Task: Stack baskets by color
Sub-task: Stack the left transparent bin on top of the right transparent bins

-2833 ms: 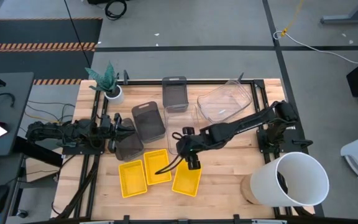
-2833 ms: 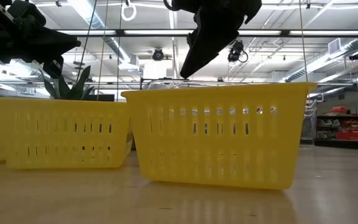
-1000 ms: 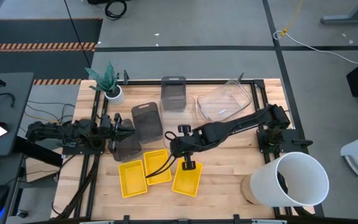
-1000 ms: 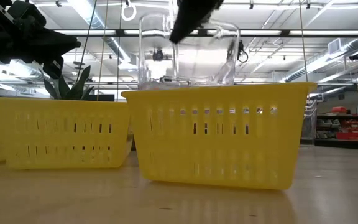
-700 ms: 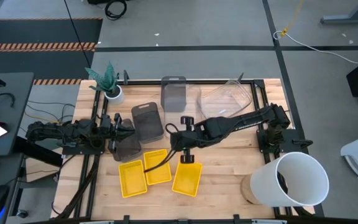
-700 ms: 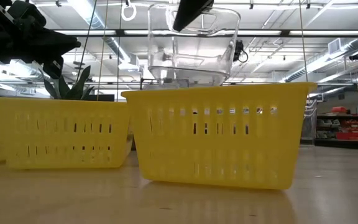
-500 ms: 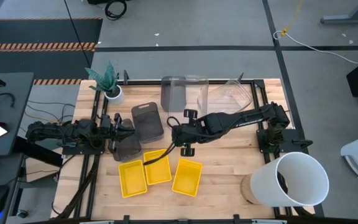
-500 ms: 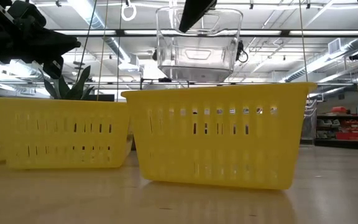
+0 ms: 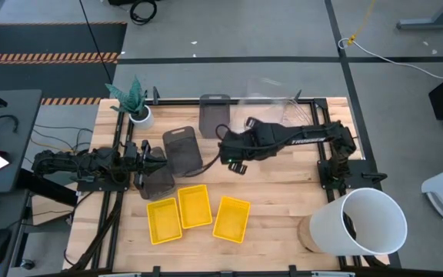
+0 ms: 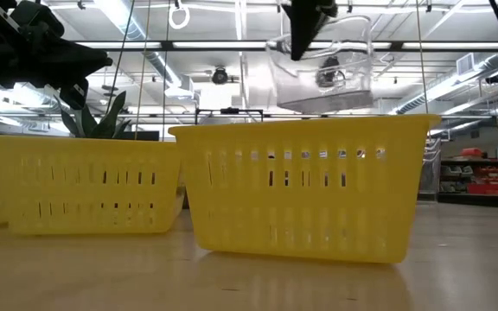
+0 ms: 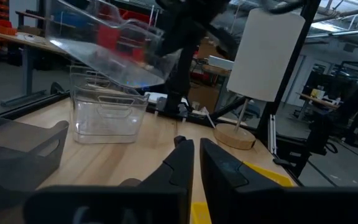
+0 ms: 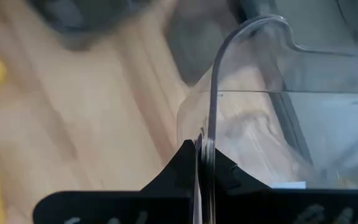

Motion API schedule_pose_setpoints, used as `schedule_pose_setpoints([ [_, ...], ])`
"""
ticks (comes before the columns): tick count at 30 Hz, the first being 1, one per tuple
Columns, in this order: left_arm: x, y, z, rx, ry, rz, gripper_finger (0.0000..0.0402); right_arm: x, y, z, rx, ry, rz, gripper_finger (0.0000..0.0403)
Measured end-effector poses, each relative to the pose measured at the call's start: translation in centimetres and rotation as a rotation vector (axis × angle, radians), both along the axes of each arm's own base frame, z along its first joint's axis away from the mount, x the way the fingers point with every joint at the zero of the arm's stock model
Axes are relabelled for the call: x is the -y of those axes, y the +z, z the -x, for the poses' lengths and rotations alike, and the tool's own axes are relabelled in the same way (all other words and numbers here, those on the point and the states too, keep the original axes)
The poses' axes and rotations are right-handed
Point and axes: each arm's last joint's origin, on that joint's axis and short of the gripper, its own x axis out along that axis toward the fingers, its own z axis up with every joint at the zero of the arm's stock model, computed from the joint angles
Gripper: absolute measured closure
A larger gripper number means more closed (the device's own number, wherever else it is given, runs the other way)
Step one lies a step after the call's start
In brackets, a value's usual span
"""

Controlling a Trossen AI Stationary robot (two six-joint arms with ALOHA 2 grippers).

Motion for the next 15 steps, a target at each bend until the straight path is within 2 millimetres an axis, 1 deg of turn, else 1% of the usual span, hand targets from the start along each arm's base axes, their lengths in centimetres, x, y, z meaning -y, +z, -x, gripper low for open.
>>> schedule_pose_setpoints([
  [5, 0.0, 0.0, 0.0, 0.000, 0.000, -0.001, 0.0371, 2.3, -0.1, 0.7, -0.012, -0.185, 0.034, 0.0393],
  [10, 0.0, 0.0, 0.0, 0.000, 0.000, -0.001, 0.0365, 4.5, -0.2, 0.8, 0.002, -0.271, 0.030, 0.0395],
  [15, 0.0, 0.0, 0.0, 0.001, 0.000, 0.000, 0.0364, 6.4, -1.7, 0.8, -0.037, -0.341, 0.030, 0.0395],
])
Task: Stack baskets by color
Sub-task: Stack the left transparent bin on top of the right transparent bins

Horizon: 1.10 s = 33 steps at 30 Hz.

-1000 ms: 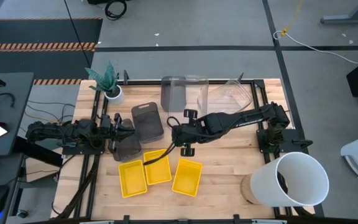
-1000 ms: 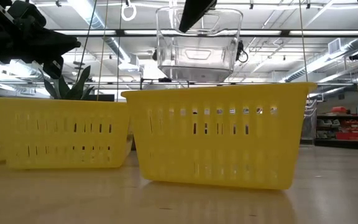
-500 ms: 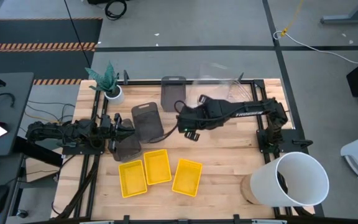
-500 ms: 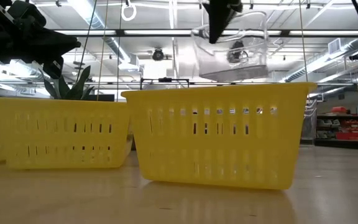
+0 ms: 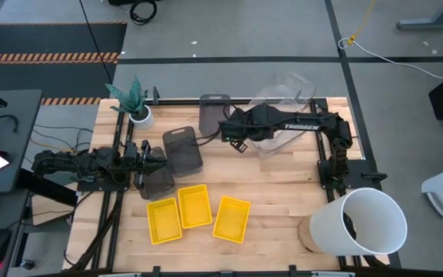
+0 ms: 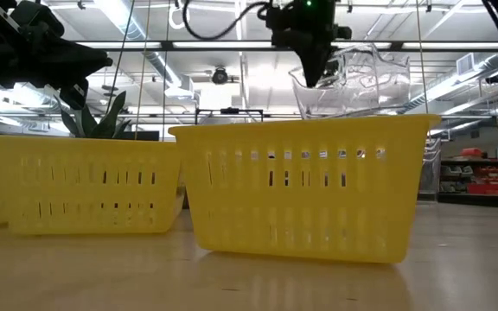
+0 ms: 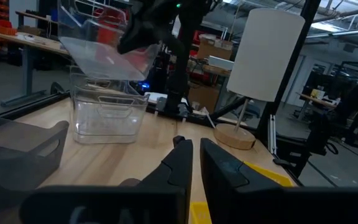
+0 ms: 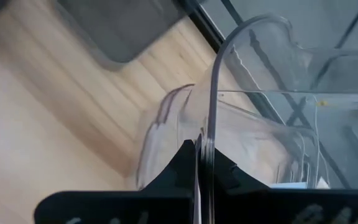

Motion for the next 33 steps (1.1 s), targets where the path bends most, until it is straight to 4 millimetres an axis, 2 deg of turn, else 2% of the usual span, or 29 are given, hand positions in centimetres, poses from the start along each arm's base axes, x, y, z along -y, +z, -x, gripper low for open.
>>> schedule_pose_setpoints([
  [16, 0.0, 0.0, 0.0, -0.001, 0.000, 0.000, 0.0365, 0.7, -4.5, -0.7, 0.019, -0.064, -0.015, 0.0396],
  [33, 0.0, 0.0, 0.0, 0.000, 0.000, 0.000, 0.0371, 0.7, -5.1, -1.2, 0.133, -0.172, -0.101, 0.0392],
])
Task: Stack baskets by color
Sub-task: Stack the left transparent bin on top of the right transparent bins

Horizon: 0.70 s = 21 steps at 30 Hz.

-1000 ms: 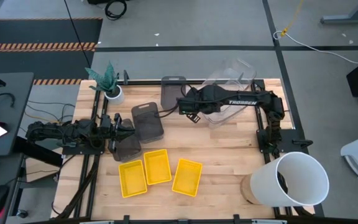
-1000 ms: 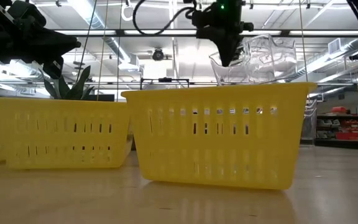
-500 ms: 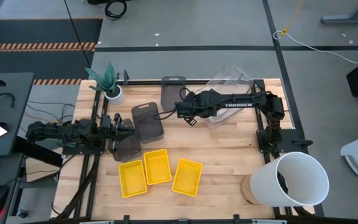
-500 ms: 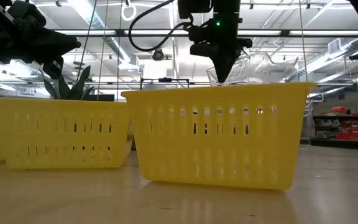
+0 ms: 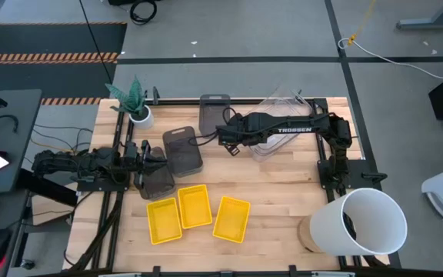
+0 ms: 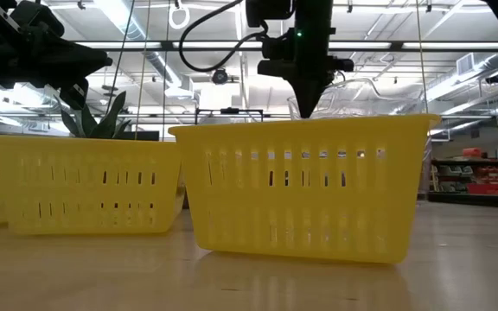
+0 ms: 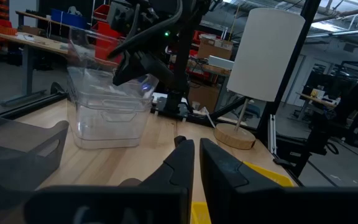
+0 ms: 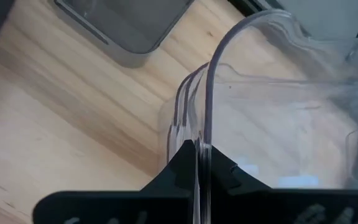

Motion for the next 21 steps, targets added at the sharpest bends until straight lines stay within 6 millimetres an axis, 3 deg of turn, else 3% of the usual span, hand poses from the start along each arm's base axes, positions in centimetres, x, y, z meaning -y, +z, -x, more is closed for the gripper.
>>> schedule_pose_setpoints([
  [11, 0.00, 0.00, 0.00, 0.000, 0.000, 0.000, 0.0365, 0.78, -0.05, -0.18, 0.065, -0.074, -0.073, 0.0384],
  [21, 0.00, -0.01, 0.00, 0.000, 0.000, 0.000, 0.0370, 0.94, -0.03, -0.16, 0.066, -0.077, -0.071, 0.0336],
])
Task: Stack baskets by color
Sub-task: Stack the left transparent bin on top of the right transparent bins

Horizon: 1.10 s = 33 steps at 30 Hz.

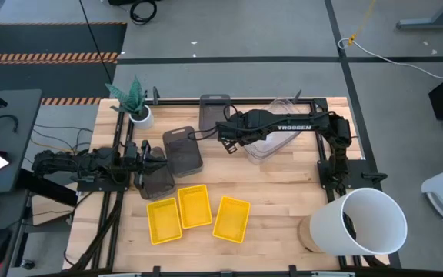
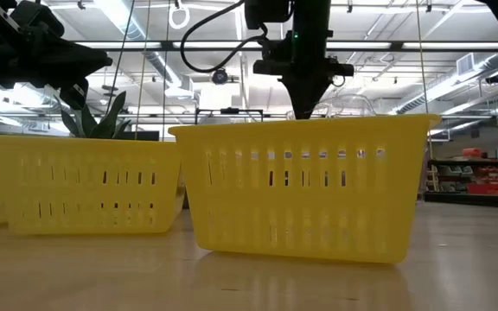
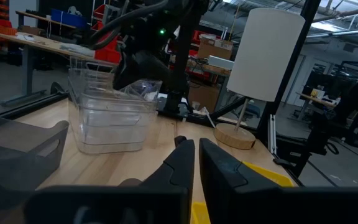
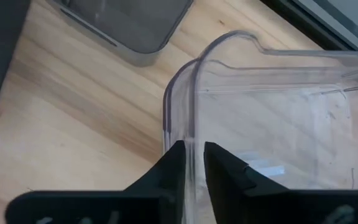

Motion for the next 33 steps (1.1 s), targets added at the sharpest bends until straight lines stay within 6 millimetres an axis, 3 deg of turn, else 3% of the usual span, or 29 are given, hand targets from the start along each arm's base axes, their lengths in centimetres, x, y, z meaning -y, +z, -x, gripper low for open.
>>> schedule_pose_setpoints([
  [20, 0.0, 0.0, 0.0, 0.000, 0.000, 0.000, 0.0371, 0.7, 0.1, 0.2, -0.034, 0.060, -0.027, 0.0228],
  [33, 0.0, 0.0, 0.0, 0.000, 0.000, 0.000, 0.0364, 0.8, 2.9, 1.8, 0.025, 0.158, -0.053, 0.0213],
])
